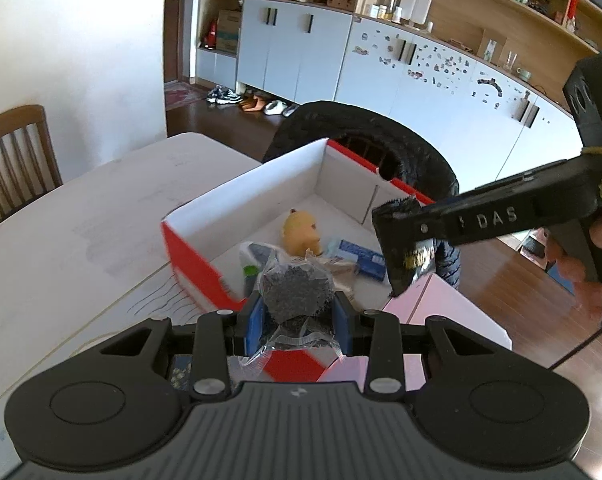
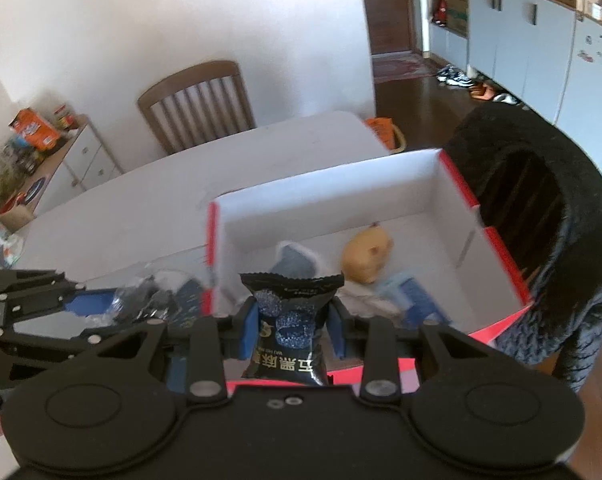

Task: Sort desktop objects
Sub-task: 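Carry the black seaweed pack and black snack bag over the red box with both tools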

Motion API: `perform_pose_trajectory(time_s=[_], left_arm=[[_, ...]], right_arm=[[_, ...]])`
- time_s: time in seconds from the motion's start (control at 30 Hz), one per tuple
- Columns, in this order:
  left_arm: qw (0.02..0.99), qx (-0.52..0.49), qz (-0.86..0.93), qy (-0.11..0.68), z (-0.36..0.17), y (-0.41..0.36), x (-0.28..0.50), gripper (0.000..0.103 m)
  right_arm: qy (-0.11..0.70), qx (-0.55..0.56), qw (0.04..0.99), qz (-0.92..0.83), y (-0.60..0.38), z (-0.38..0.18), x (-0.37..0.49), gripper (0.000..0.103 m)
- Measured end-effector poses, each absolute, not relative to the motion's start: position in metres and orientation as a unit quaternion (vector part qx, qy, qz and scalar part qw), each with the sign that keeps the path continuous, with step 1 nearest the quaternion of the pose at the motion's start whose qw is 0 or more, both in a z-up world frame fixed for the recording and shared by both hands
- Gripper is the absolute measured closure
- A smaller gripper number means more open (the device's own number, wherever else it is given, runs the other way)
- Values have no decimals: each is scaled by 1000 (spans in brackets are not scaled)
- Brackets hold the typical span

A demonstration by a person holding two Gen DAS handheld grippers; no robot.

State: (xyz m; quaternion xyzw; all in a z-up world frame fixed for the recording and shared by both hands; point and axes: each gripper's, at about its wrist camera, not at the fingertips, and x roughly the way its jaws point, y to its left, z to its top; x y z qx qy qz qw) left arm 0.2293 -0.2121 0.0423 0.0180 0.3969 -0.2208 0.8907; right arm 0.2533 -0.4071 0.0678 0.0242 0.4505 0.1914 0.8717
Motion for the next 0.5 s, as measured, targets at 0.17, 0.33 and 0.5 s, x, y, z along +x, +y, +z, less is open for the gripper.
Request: perform_pose_trajectory(time_s=[0.17,0.33,0.5], left_arm=[[886,28,-228,404,39,-237,244,68],[879,36,-227,419,30,-257,262,68],[872,43,-216,437,15,-272,285,68]], right_arm=[[453,29,874,176,-431,65,272,69],[458,22,873,164,-445,56,290,69],[466,17,870,158,-452,43,307,69]])
